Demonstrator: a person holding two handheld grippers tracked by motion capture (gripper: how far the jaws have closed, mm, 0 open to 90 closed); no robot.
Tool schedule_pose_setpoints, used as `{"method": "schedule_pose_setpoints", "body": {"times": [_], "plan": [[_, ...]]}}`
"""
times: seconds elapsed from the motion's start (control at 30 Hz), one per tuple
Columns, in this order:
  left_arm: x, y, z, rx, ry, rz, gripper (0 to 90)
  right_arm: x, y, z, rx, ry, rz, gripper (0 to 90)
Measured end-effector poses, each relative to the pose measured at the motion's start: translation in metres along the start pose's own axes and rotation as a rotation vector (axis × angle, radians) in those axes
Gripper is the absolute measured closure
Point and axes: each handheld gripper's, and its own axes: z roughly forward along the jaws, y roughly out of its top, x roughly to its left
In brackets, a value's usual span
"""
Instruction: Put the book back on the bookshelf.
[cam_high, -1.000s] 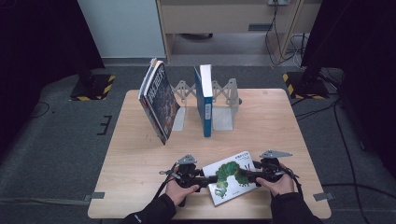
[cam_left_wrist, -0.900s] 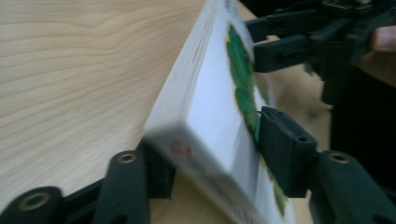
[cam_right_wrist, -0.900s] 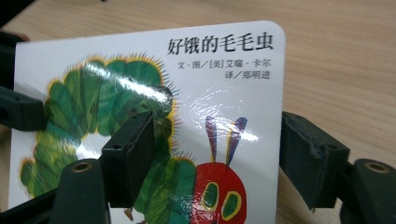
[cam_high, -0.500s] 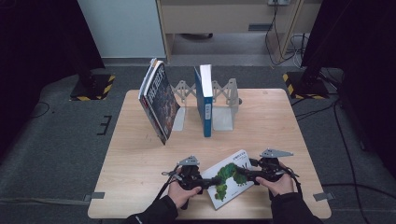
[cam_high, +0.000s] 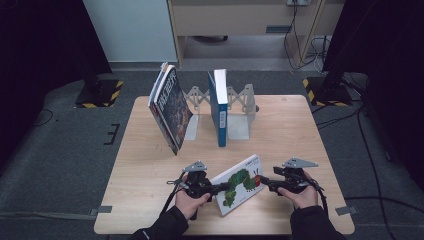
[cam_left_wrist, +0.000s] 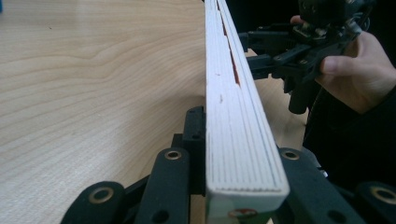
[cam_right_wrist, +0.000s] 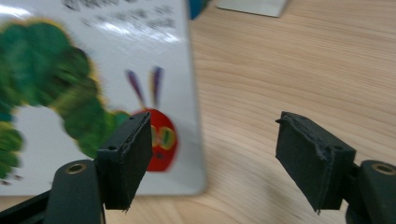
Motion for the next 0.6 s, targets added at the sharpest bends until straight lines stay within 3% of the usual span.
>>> {"method": "schedule_pose_setpoints", "body": {"times": [0.17,0.43,0.6], "plan": [[-0.001,0.005,-0.006,-0.007,0.023,0.009,74.7,-0.009,-0.004,0.0,0.061,-0.092,-0.014,23.6],[-0.004,0.016,-0.02,-0.033,0.08,0.043,74.7,-0.022,-0.007,0.0,0.115,-0.156,-0.025,21.9],[-0.004,0.023,-0.031,-0.064,0.094,0.04,74.7,-0.03,-0.01,0.001,0.151,-0.209,-0.014,19.1]]}}
